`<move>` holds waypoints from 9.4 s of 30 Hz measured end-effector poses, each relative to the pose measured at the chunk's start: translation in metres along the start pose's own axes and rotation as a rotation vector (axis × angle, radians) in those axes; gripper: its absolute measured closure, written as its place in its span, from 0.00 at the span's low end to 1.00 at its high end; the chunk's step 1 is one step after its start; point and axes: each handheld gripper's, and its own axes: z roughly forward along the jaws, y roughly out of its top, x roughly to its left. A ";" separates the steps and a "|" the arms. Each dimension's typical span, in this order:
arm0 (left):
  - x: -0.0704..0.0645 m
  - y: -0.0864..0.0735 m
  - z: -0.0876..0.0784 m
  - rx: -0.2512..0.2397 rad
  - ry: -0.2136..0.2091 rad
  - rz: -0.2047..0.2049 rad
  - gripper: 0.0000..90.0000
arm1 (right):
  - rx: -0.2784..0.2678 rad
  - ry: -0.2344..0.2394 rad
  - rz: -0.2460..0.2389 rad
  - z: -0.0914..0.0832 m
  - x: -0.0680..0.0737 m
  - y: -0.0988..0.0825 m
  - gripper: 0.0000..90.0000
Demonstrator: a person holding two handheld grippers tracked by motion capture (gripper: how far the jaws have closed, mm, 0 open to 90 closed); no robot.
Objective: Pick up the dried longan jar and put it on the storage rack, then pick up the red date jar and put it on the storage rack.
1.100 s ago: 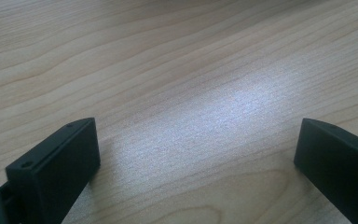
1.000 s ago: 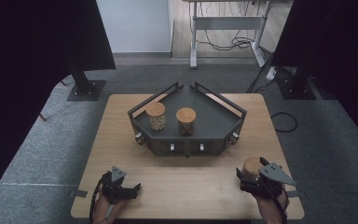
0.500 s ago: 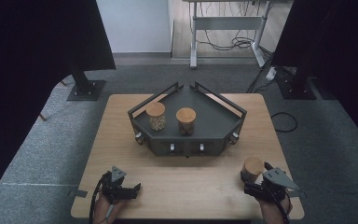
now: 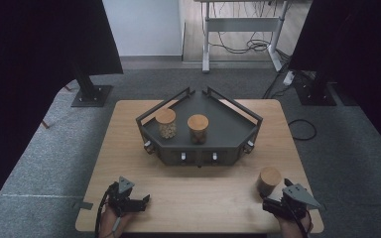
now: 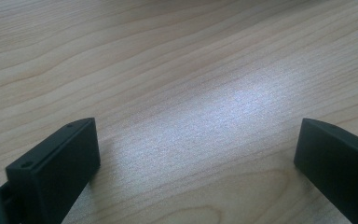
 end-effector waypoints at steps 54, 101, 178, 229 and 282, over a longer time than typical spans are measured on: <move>0.000 0.000 0.000 0.000 0.001 -0.001 0.00 | 0.020 -0.032 0.045 0.019 -0.003 -0.005 0.06; 0.000 0.000 0.000 0.000 0.001 -0.001 0.00 | 0.035 -0.040 0.034 0.044 -0.003 0.007 0.21; 0.000 0.000 -0.001 0.001 -0.002 0.002 0.00 | -0.072 0.017 0.054 0.020 0.001 0.053 0.25; 0.000 -0.001 -0.001 -0.001 -0.005 0.002 0.00 | -0.134 0.073 0.063 0.024 -0.001 0.108 0.25; 0.001 -0.001 -0.001 0.000 -0.008 0.009 0.00 | -0.154 0.106 0.014 0.071 0.011 0.153 0.25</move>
